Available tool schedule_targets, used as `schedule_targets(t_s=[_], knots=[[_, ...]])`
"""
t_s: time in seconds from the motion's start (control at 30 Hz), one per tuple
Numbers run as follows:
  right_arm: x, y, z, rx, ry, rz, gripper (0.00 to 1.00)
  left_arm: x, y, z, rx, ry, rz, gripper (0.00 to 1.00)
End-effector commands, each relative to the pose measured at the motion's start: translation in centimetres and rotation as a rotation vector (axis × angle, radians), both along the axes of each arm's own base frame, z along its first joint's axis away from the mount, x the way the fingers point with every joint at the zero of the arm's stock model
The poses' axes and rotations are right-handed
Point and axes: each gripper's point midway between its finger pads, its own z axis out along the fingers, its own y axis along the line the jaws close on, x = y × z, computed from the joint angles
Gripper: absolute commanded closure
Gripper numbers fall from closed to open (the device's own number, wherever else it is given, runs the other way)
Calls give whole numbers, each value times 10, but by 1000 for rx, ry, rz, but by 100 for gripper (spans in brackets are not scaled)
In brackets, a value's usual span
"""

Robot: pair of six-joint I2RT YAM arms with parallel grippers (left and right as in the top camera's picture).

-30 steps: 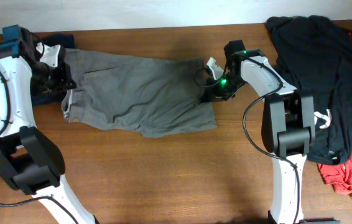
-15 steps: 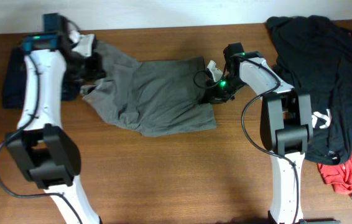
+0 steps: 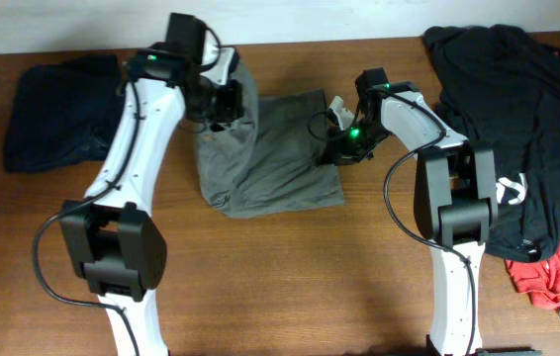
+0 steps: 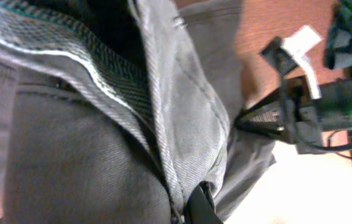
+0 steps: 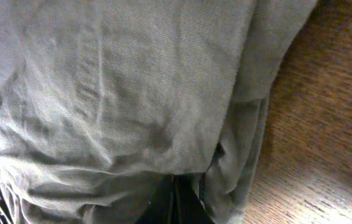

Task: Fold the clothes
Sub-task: 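Lift the left half with the left gripper and fold it rightward over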

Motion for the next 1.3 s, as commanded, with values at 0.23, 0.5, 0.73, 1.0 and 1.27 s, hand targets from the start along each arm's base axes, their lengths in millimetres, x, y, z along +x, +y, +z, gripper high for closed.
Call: schedule_targets(t_s=[0.23,0.5,0.73,1.0,1.27], knots=[[1,0,-7,-15,9,-1,96,-5,-50,13,4,-59,-32,99],[1,0,-7,-15,9,-1,96,-9,-71,-7,1,-23,-52,99],[1,0,-7,-15,9,-1,96,-13,-87,-18,5,-14,-83,76],[1,0,-7,-13,11,-2,96,-9,-83,-16,4,-18,-75,6],[10,0,15,53,-15,-33,96,13,-34,65,-11,-137,-10,1]])
